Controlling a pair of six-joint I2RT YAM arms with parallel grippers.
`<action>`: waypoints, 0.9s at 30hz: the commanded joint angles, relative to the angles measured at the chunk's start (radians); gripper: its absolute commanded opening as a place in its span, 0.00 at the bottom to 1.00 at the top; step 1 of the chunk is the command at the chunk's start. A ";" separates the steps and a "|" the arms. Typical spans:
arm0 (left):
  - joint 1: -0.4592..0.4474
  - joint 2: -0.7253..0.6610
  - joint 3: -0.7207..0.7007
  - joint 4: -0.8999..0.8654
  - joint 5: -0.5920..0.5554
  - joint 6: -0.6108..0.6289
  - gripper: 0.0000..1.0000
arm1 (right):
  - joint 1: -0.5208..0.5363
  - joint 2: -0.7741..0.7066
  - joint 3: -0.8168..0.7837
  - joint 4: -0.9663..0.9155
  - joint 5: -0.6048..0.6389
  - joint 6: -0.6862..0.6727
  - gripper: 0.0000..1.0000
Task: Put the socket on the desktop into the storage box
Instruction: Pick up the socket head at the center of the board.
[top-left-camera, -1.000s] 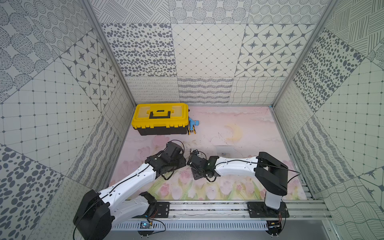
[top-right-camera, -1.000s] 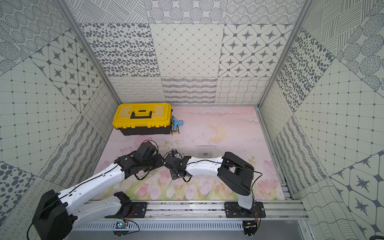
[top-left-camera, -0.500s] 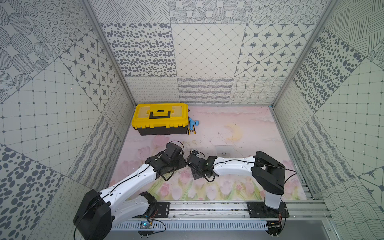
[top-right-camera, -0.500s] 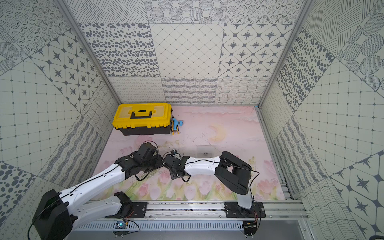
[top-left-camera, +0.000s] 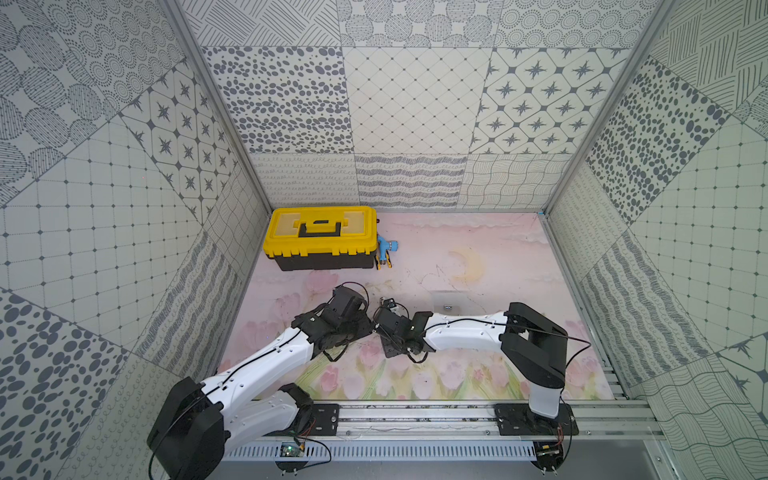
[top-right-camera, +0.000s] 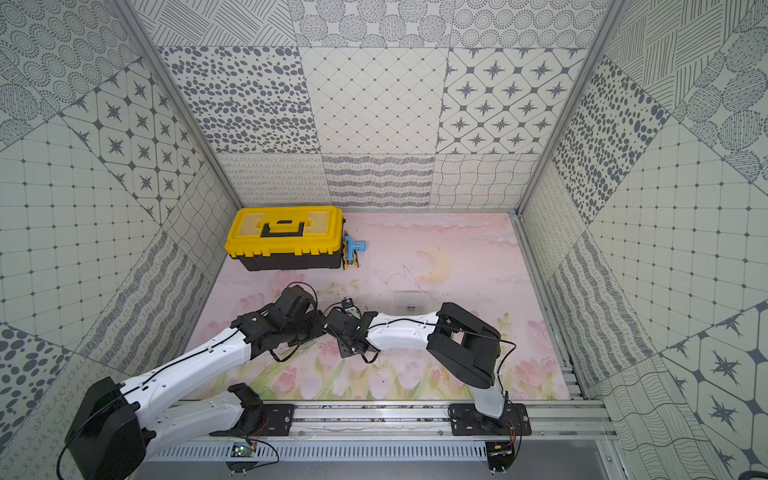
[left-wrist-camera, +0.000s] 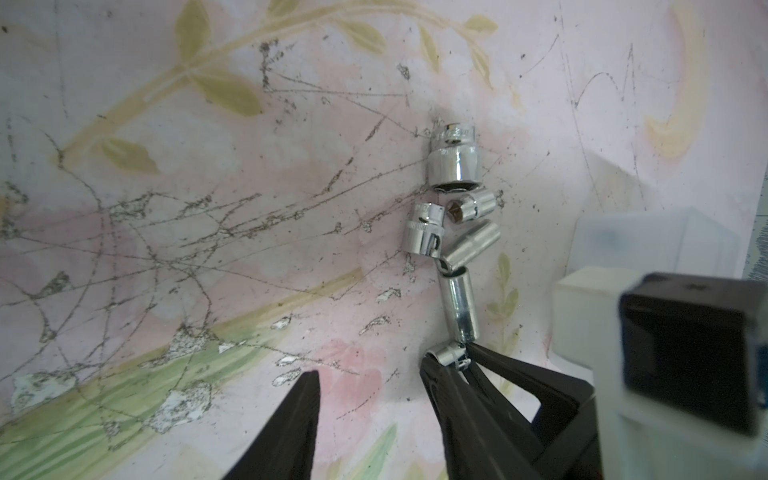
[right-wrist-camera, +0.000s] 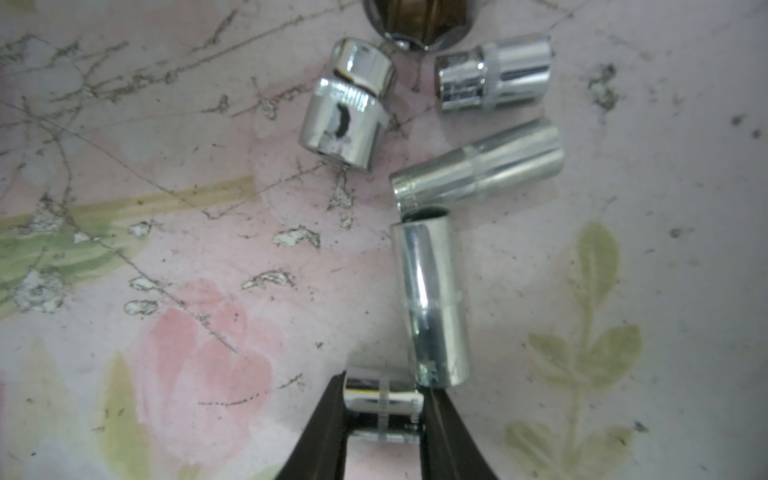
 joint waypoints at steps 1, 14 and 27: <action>0.007 0.006 0.002 0.009 0.016 -0.006 0.51 | 0.004 -0.004 -0.008 -0.005 0.003 0.009 0.21; 0.007 0.017 0.029 0.039 0.032 -0.008 0.51 | 0.024 -0.221 -0.075 -0.021 0.028 -0.042 0.00; -0.013 0.058 0.046 0.207 0.224 0.014 0.49 | -0.343 -0.814 -0.339 0.041 -0.257 -0.084 0.00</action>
